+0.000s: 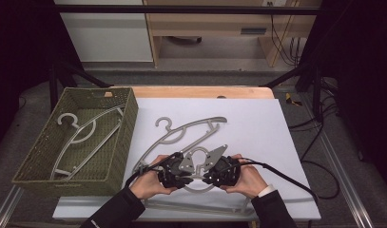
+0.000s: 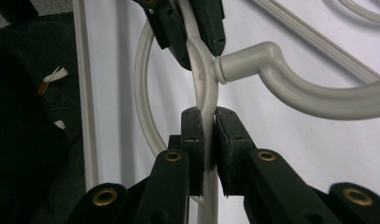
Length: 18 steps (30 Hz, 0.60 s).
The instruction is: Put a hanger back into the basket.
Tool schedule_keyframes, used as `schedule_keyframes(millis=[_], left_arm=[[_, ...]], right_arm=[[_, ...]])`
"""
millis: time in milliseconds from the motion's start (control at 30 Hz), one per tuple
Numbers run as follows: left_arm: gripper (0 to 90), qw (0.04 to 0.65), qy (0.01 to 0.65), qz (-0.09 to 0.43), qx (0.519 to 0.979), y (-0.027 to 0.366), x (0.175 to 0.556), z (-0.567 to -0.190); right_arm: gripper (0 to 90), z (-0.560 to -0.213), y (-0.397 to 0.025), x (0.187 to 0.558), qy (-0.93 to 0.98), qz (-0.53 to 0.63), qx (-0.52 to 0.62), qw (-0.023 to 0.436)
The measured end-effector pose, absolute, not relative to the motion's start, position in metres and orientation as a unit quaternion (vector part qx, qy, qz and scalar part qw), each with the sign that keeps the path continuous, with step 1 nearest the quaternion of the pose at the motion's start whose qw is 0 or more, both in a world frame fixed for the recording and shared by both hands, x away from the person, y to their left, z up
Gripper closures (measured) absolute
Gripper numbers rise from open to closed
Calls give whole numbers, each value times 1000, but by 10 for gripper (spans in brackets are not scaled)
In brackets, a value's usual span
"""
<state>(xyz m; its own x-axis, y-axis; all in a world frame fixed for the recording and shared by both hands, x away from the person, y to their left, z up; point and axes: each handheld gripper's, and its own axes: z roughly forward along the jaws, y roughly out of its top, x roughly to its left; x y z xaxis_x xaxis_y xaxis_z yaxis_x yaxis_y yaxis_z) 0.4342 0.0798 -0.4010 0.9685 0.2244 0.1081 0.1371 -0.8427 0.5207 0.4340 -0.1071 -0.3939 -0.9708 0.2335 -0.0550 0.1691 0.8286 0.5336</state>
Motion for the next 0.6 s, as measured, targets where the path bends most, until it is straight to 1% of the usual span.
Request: schedule_keyframes(millis=[133,300,400,600], left_arm=[[813,270,84,81,956,81,429,-399],[818,282,88,76,952,85,428,-395],[819,293,100,77,948,88,427,-392],[819,320,139,86,933,98,428,-385]], right_arm=[[791,-393,-108,434,952,280,105,68],[777,-389,-110,433,950,287,101,70],[756,-387,-111,433,945,298,111,72],[672,-378,-122,434,920,353,143,94]])
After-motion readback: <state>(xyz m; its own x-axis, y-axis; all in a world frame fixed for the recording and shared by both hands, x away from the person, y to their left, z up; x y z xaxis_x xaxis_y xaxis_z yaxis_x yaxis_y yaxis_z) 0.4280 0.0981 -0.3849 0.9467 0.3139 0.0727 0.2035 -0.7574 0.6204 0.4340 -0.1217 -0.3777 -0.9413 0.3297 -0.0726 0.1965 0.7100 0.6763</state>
